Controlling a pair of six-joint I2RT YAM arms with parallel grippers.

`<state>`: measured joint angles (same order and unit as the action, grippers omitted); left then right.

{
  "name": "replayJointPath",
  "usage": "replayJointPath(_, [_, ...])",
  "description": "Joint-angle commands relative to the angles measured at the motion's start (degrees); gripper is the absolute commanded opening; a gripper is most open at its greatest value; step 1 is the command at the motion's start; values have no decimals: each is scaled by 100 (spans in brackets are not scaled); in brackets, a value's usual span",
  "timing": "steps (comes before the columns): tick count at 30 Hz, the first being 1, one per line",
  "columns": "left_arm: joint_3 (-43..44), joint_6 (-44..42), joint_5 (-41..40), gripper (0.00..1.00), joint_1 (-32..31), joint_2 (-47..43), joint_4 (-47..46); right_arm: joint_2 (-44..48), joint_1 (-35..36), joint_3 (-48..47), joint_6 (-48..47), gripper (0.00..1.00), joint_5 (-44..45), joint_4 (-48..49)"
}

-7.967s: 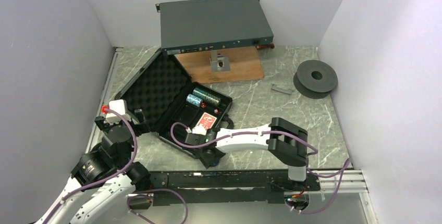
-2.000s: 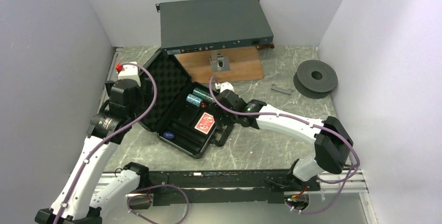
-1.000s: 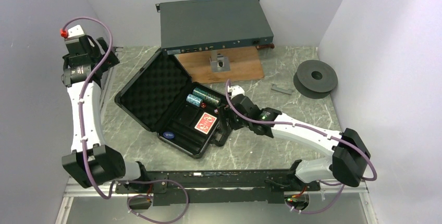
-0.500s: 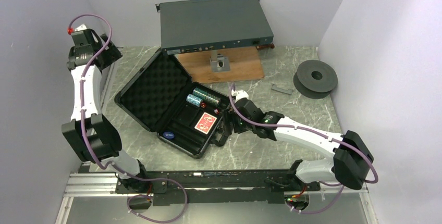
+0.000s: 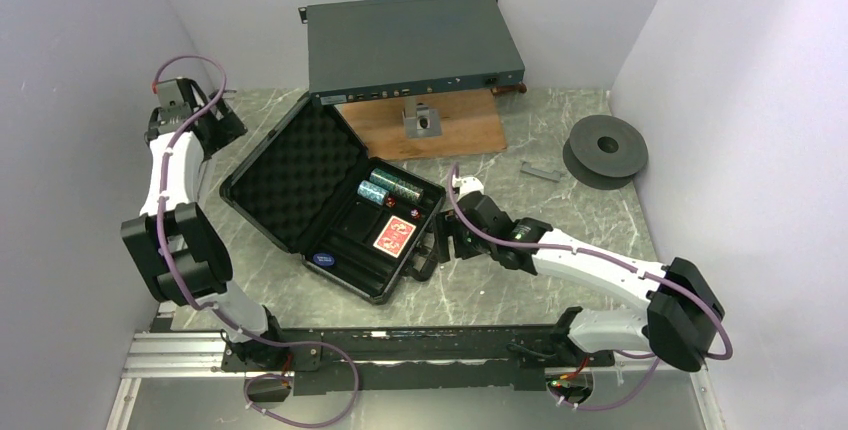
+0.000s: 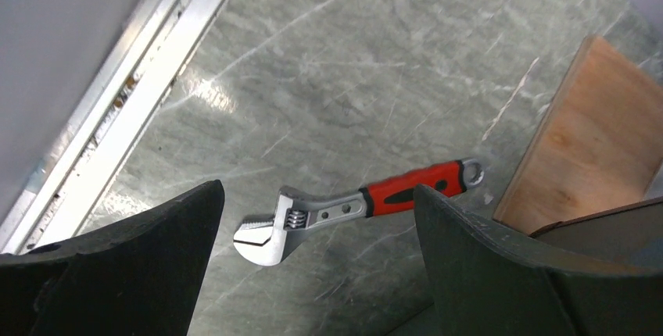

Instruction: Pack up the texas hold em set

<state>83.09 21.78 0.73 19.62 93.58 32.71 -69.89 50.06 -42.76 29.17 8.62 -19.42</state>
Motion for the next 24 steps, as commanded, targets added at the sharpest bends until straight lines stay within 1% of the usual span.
replayJointPath(1, [-265,177,175,96,51,73,-268,208,-23,-16,29,80,14,88])
replayJointPath(5, [-349,151,174,92,42,148,-262,300,-23,42,59,81,34,79])
replayJointPath(8, [-277,84,228,82,42,327,-153,340,-23,89,101,80,-3,111])
replayJointPath(10, [-345,97,402,78,23,350,-158,342,-23,122,119,80,-18,129])
replayJointPath(12, [-540,103,571,74,-40,285,-306,338,-23,136,129,80,-18,136])
replayJointPath(15, [-598,58,509,70,-233,236,-258,336,-23,153,124,80,-10,168])
replayJointPath(17, [-577,-11,550,64,-294,195,-158,329,-23,171,132,80,-17,211])
replayJointPath(21, [-776,-208,797,55,-308,-69,-199,236,-23,147,120,80,-81,293])
replayJointPath(24, [-952,-317,1031,51,-331,-329,-282,157,-23,97,94,80,-144,320])
